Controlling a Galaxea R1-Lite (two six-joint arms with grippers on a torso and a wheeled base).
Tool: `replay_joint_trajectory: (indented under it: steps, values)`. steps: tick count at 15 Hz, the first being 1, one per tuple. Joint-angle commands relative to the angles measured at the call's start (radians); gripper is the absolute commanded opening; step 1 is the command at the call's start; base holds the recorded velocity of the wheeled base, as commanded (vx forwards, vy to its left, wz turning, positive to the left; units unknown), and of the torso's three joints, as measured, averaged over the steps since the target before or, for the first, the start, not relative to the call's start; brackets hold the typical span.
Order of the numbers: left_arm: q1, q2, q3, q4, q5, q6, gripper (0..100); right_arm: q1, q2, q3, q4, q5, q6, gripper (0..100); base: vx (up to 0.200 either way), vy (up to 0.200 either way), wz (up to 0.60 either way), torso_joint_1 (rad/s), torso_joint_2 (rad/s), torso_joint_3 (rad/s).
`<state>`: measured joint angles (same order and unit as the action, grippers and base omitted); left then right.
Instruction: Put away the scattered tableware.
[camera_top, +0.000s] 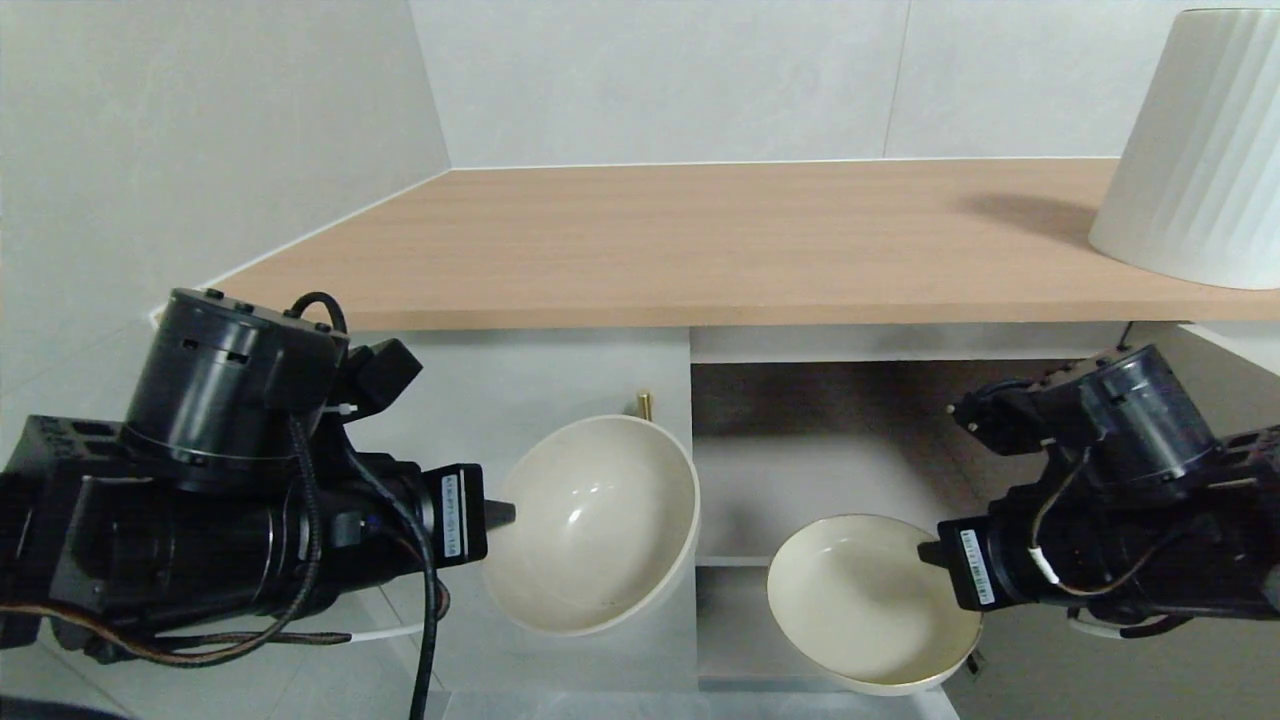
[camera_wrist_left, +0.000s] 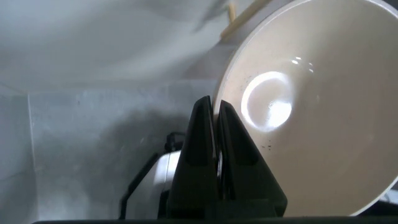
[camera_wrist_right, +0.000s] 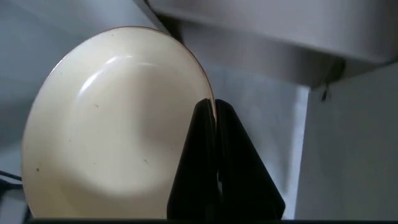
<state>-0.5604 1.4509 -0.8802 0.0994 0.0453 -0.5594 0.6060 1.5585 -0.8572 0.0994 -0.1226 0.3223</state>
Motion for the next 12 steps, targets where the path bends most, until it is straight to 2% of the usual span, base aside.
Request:
replay_joint_trajectory:
  steps: [1,9,12]
  values:
    - [-0.003,0.028,0.003,0.000,0.001,-0.001,0,-0.003,0.138,0.003,-0.023,-0.002,0.004,0,0.000,0.000,0.00,0.000,0.00,0.000]
    - [-0.013,0.028,0.007,0.000,0.001,-0.001,0,-0.101,0.448,0.041,-0.414,-0.016,0.053,0,0.000,0.000,0.00,0.000,0.00,0.000]
    - [-0.016,0.029,0.009,0.000,0.001,0.001,0,-0.130,0.549,0.043,-0.566,-0.086,0.069,0,0.000,0.000,0.00,0.000,0.00,0.000]
